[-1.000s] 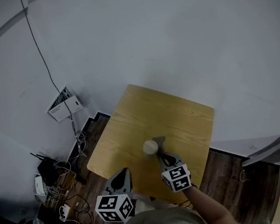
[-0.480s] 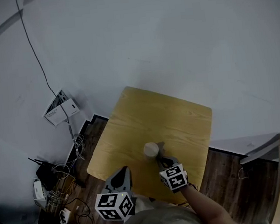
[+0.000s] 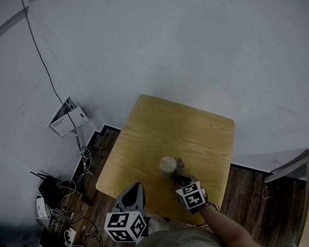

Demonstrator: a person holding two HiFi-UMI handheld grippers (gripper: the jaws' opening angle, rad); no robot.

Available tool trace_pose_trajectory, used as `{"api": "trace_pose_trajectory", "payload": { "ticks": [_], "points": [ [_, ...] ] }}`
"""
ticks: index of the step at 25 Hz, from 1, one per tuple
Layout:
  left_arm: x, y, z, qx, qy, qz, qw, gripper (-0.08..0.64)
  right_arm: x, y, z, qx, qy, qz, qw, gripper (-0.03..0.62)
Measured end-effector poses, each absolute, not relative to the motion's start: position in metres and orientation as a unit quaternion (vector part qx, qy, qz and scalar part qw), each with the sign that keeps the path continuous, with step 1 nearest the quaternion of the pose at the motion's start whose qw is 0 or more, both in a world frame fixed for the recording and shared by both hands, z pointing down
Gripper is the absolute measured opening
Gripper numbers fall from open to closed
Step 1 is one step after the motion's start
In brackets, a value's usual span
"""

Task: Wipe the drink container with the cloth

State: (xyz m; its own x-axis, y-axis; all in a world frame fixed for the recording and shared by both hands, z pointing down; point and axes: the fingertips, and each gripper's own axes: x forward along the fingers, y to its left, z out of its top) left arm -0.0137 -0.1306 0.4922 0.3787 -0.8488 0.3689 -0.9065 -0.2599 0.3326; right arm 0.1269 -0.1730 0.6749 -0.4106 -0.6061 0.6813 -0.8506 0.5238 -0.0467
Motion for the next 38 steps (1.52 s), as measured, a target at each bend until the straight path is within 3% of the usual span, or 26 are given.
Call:
{"api": "trace_pose_trajectory", "payload": {
  "ticks": [16, 26, 38],
  "points": [
    [-0.024, -0.123, 0.495, 0.784, -0.567, 0.055, 0.248, 0.002, 0.163, -0.156, 0.581, 0.513, -0.813, 0.161, 0.221, 0.014],
    [-0.034, -0.142, 0.495, 0.817, -0.515, 0.076, 0.246, 0.002, 0.143, -0.136, 0.529, 0.561, -0.798, 0.131, 0.178, 0.014],
    [-0.053, -0.178, 0.490, 0.863, -0.430, 0.103, 0.243, 0.002, 0.114, -0.136, 0.527, 0.631, -0.741, 0.166, 0.156, 0.014]
  ]
}}
